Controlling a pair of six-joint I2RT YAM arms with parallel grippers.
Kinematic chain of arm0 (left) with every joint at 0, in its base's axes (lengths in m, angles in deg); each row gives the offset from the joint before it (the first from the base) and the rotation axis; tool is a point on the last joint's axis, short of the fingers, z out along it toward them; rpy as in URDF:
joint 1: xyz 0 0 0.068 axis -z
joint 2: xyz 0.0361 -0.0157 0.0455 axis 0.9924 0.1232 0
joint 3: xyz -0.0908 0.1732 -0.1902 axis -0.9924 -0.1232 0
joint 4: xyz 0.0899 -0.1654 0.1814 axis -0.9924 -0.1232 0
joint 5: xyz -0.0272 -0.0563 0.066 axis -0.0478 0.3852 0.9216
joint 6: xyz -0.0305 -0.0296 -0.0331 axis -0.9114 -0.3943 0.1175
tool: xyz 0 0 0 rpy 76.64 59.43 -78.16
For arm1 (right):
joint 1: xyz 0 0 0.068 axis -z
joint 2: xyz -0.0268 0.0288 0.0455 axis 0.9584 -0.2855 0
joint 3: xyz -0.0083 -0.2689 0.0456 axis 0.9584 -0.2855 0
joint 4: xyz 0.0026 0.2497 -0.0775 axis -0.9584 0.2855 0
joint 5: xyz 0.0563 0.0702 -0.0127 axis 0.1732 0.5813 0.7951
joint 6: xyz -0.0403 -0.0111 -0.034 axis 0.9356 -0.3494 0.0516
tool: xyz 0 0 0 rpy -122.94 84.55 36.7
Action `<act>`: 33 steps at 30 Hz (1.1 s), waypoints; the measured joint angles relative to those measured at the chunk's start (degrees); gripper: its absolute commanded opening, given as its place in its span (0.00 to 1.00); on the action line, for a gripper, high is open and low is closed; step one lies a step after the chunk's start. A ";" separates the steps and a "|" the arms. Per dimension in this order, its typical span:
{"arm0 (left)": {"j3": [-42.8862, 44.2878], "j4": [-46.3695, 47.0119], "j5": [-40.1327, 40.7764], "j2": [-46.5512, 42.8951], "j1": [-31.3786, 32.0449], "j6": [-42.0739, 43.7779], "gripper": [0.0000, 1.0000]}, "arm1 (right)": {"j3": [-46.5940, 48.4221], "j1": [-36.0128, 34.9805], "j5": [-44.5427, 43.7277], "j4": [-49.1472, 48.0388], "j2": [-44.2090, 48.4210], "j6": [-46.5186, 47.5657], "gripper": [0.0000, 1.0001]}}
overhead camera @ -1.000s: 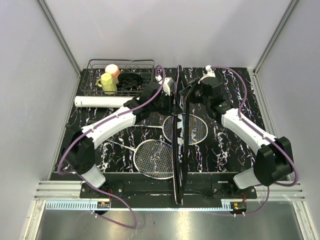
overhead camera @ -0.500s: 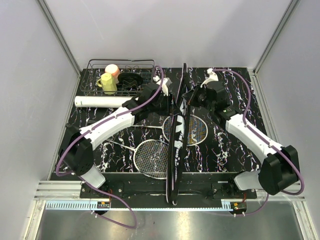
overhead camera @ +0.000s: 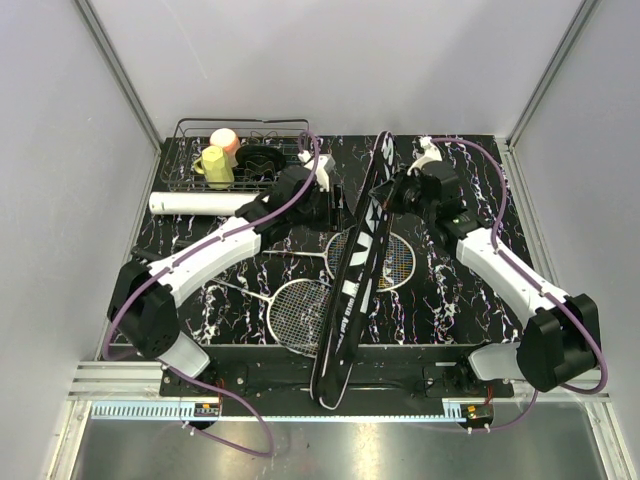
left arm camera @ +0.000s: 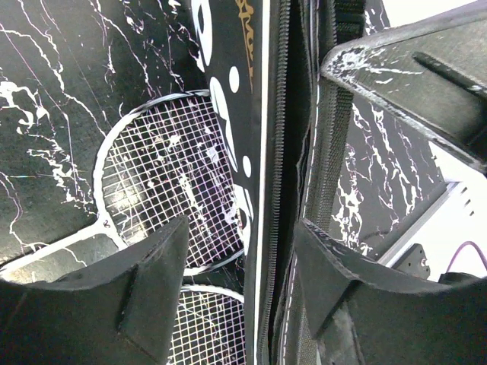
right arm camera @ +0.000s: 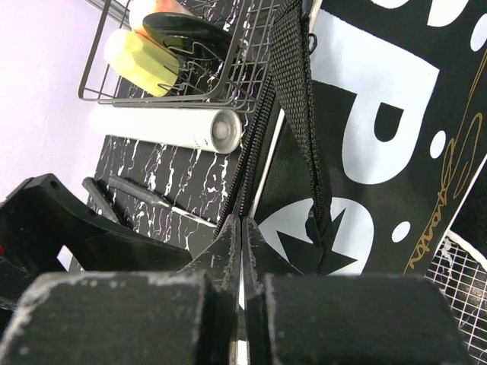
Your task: Pack up the badminton gear
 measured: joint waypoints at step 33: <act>9.66 -9.07 2.58 6.32 2.08 1.84 0.00 | 3.10 4.37 9.97 6.82 -0.92 3.28 0.22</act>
